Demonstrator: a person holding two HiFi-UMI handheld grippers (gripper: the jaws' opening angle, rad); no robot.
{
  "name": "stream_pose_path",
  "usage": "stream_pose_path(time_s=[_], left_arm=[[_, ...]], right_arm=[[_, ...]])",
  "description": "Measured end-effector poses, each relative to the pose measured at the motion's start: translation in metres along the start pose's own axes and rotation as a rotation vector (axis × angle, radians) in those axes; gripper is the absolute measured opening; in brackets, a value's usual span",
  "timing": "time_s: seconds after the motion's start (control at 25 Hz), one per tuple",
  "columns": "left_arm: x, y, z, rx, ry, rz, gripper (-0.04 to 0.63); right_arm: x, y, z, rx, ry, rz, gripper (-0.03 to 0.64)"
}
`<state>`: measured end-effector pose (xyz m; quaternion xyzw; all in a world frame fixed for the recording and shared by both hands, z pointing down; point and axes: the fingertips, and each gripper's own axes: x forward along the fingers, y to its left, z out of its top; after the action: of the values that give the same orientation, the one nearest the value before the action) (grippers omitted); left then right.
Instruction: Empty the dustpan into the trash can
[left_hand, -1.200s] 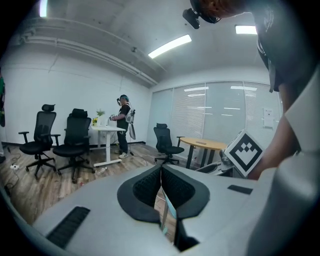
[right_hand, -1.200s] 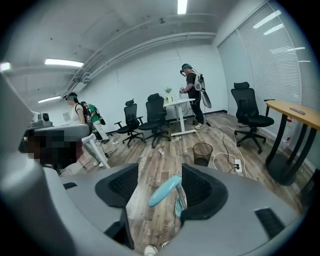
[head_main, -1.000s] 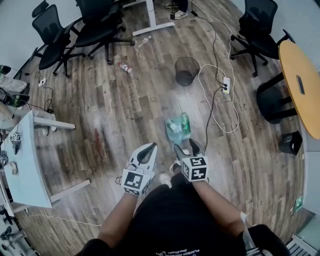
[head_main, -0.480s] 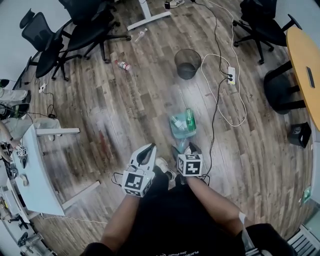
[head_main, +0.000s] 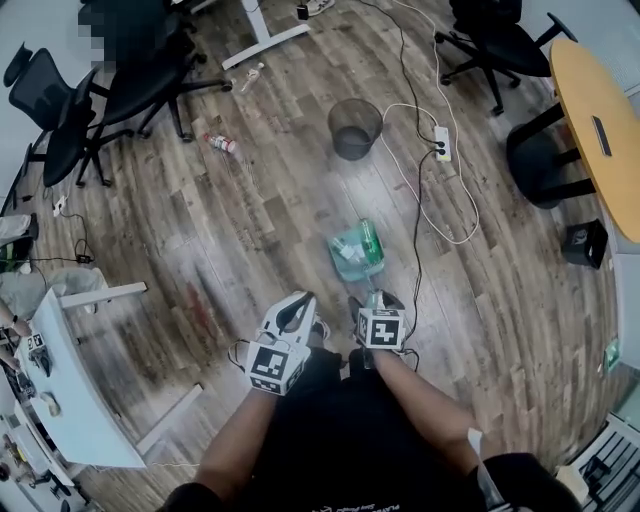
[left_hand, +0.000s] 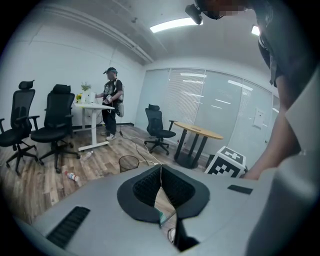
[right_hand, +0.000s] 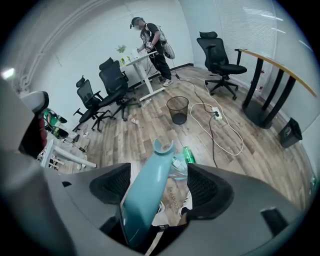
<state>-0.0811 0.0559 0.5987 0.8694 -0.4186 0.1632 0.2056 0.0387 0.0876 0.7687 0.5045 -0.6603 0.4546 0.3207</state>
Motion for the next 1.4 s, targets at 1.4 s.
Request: stream_pose_path(time_s=[1.4], left_arm=[[-0.01,0.035,-0.037,-0.075,0.024,-0.054,0.023]], right_arm=[[-0.002,-0.061,0.003,0.02,0.039,-0.281,0.101]])
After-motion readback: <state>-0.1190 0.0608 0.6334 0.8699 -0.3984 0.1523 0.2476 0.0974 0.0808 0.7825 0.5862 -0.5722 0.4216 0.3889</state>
